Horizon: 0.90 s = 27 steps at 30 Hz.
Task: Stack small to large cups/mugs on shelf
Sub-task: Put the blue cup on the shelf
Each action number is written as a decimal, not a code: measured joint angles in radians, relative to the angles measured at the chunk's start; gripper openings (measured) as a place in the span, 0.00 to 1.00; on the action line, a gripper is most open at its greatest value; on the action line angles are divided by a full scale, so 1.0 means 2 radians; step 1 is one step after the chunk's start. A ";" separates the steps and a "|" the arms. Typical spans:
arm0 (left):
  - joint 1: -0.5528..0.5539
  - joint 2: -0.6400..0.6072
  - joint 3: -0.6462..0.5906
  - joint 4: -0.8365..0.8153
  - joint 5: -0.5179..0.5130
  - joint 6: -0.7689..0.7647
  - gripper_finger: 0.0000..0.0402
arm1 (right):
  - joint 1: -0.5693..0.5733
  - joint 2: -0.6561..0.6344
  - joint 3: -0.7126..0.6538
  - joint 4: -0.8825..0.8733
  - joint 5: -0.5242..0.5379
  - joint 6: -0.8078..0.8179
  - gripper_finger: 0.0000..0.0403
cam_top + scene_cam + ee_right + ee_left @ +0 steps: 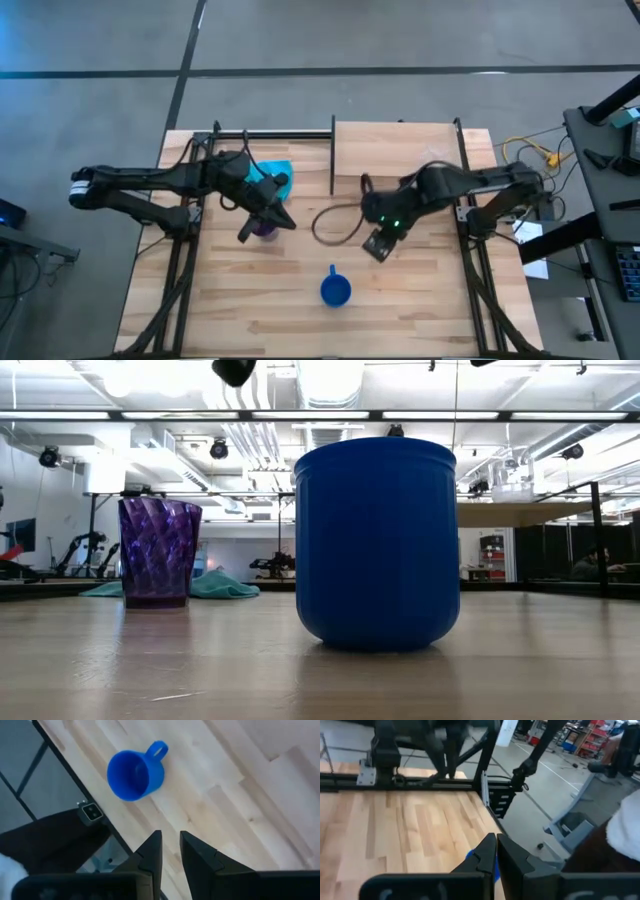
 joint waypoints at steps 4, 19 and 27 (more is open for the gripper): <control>-0.016 0.007 0.016 0.001 -0.009 -0.007 0.00 | 0.028 0.021 0.000 0.024 0.000 0.017 0.16; -0.063 0.056 -0.007 -0.028 -0.010 0.043 0.00 | 0.087 0.026 0.000 0.104 0.016 0.107 0.16; -0.063 0.124 -0.006 -0.018 -0.011 0.057 0.00 | 0.087 0.012 0.000 0.136 0.059 0.149 0.16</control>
